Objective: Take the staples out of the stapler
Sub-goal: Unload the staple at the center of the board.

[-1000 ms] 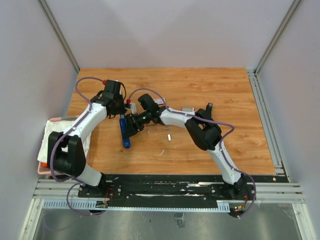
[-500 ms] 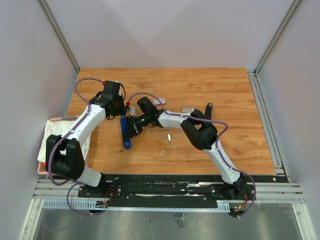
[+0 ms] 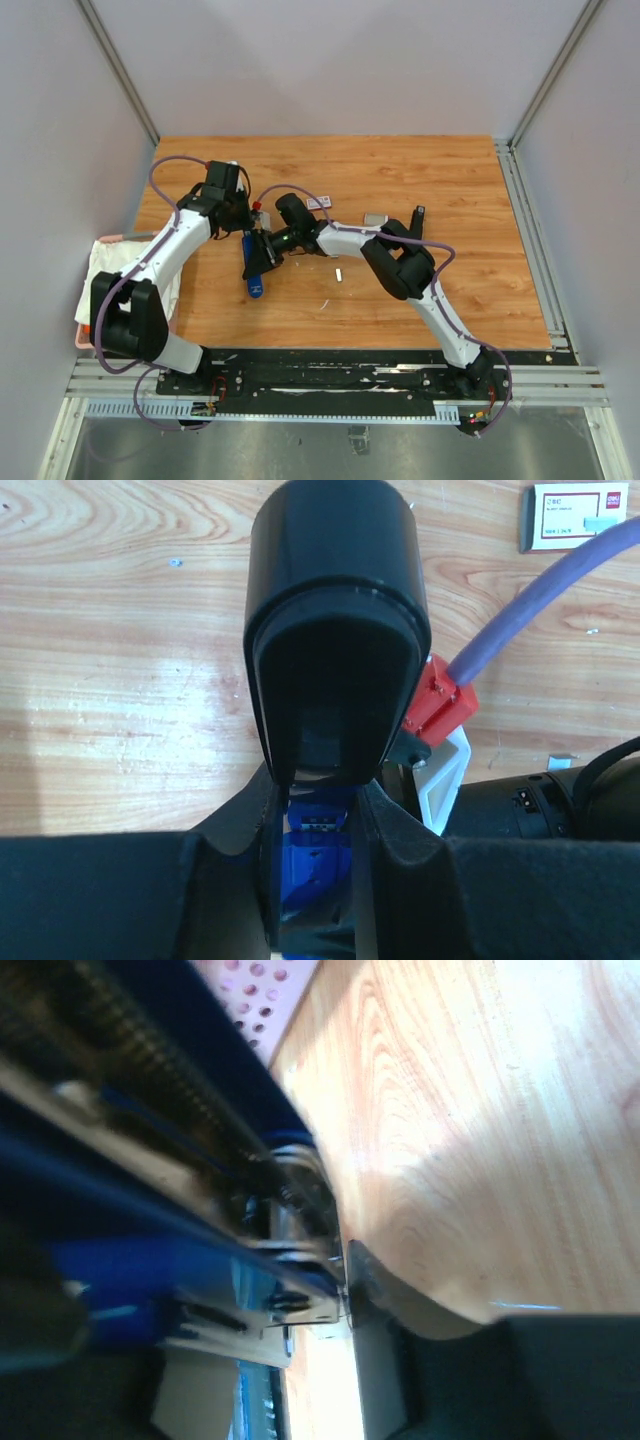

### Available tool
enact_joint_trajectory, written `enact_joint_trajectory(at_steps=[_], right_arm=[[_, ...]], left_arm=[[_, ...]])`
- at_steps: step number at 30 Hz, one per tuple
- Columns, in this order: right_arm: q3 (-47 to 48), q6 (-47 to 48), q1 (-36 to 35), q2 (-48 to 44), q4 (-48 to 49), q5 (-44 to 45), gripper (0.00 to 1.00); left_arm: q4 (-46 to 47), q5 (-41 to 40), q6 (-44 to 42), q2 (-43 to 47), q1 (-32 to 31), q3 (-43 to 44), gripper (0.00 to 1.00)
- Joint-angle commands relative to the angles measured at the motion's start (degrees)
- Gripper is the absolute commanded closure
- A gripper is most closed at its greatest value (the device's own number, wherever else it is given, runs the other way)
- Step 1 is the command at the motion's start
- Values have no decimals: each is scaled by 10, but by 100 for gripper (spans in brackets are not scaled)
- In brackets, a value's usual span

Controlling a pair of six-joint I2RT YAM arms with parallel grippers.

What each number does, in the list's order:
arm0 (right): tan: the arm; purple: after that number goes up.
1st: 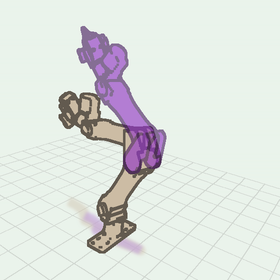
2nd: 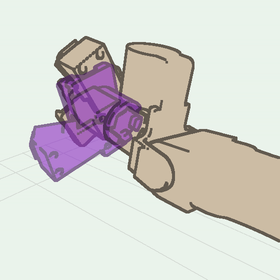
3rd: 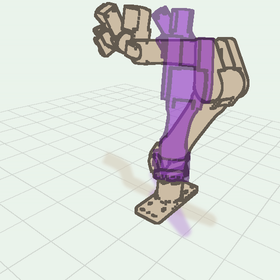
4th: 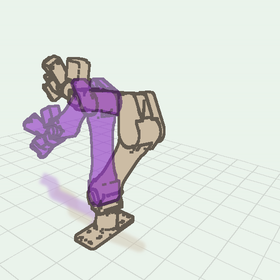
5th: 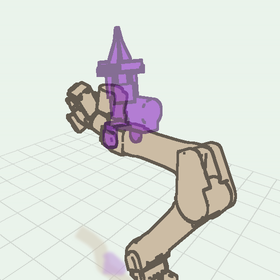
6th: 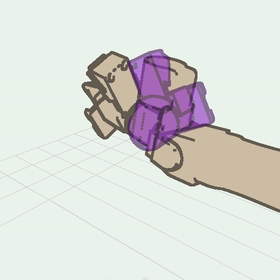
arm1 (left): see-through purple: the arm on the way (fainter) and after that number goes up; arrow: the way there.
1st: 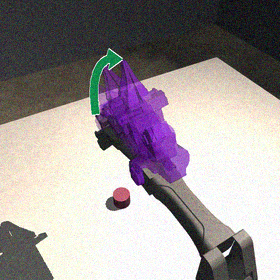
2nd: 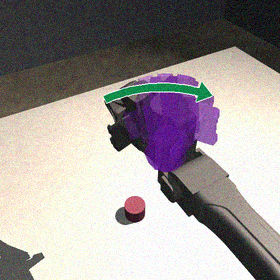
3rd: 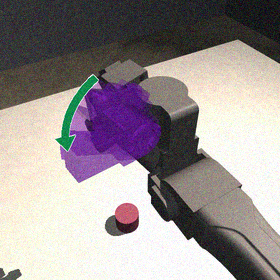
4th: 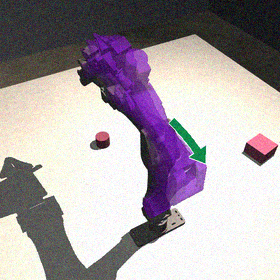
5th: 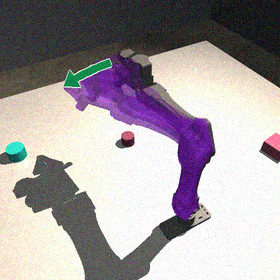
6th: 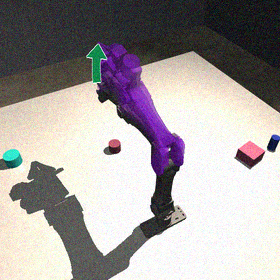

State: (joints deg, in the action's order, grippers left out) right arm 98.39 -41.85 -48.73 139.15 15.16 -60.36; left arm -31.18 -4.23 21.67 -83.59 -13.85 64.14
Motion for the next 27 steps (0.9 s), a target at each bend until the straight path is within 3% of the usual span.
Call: enact_joint_trajectory(at_steps=[1,2,4,8,10,13,14,15,16,17,18,19,20,22,23,27], right_arm=[[7,15,-15,-2,-8,-26,86],[12,24,-16,0,-19,-27,98],[12,25,-15,1,-23,-25,97],[13,23,-14,-7,-24,-27,47],[14,19,-14,-12,-21,-28,35],[9,-3,-14,-15,2,-32,31],[9,-9,-15,-14,7,-33,36],[8,-8,-15,-14,8,-34,52],[9,-5,-15,-13,8,-36,75],[14,3,-15,-11,-1,-37,91],[18,16,-15,-11,-21,-34,96],[21,27,-14,-11,-36,-29,94],[20,32,-14,-12,-43,-25,80],[19,31,-14,-15,-43,-25,44],[17,24,-14,-16,-32,-28,34],[9,7,-14,-23,-8,-31,32]], left_arm=[[51,27,10,28,-6,1,100],[50,27,10,28,-5,0,100],[51,28,11,28,-6,0,100],[53,32,11,27,-6,0,100],[53,32,11,26,-5,0,100],[53,34,12,26,-6,1,100],[53,34,12,27,-6,1,100],[53,34,12,27,-5,0,100],[54,34,12,27,-6,1,100],[54,34,12,28,-5,0,100],[54,34,12,28,-6,1,100],[54,33,12,28,-5,0,100],[53,33,12,29,-6,1,100],[54,35,12,31,-6,1,100],[54,35,12,31,-6,0,100],[55,36,12,30,-6,1,100]])
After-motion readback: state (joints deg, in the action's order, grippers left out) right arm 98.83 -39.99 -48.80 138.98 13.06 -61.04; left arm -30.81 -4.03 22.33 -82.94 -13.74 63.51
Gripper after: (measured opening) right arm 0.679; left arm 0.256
